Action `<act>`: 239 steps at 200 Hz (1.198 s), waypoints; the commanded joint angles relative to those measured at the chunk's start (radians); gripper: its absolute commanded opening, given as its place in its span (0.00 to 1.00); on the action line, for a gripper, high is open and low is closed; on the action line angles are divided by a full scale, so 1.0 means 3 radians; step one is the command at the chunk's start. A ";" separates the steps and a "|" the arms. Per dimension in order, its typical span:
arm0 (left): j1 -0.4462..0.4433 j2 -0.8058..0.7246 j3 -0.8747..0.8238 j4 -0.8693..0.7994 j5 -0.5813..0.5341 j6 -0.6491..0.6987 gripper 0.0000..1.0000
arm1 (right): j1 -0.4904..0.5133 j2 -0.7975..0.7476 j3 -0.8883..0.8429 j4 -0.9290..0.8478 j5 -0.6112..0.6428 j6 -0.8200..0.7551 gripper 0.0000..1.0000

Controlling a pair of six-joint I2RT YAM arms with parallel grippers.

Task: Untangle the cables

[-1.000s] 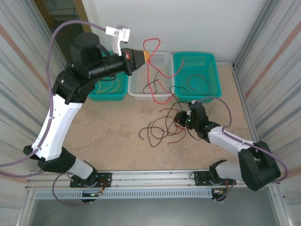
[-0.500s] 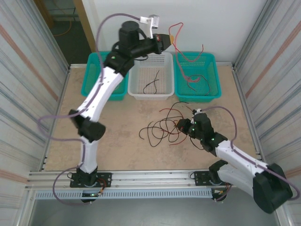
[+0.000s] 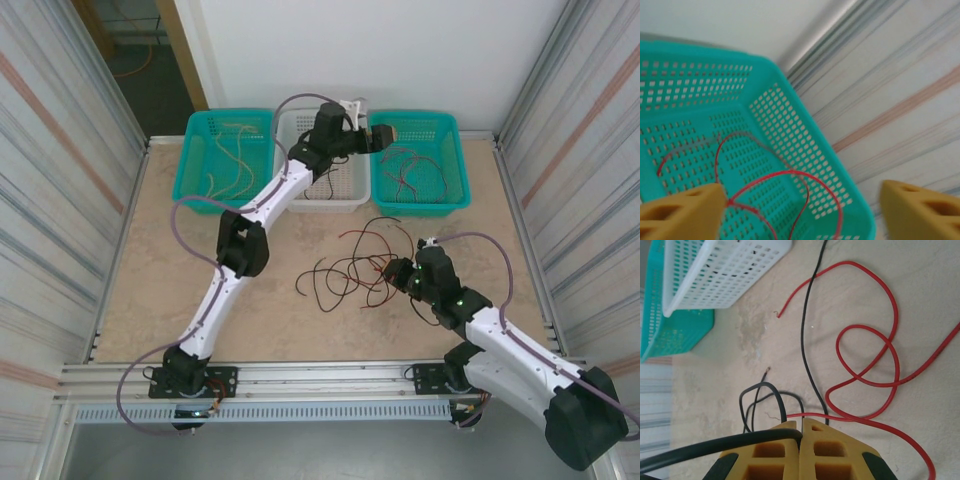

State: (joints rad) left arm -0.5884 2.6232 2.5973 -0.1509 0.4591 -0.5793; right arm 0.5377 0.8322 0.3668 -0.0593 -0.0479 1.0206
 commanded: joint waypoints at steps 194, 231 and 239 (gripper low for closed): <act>-0.0672 -0.5172 -0.5365 -0.0793 -0.1098 0.0902 0.89 | 0.0796 0.0892 0.1896 -0.0775 0.0057 -0.0934 0.00; -0.0681 -0.4839 -0.5137 -0.0791 -0.0917 0.0893 0.54 | 0.0877 0.0808 0.1846 -0.0807 0.0098 -0.0943 0.00; -0.0682 -0.4805 -0.5058 -0.0774 -0.0836 0.0886 0.38 | 0.0877 0.0787 0.1828 -0.0805 0.0098 -0.0943 0.01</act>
State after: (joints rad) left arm -0.7914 1.1572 0.9955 -0.3740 0.1669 -0.3294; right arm 0.7914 1.0985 0.9062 -0.2832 -0.0196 0.7677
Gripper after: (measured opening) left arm 0.572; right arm 0.062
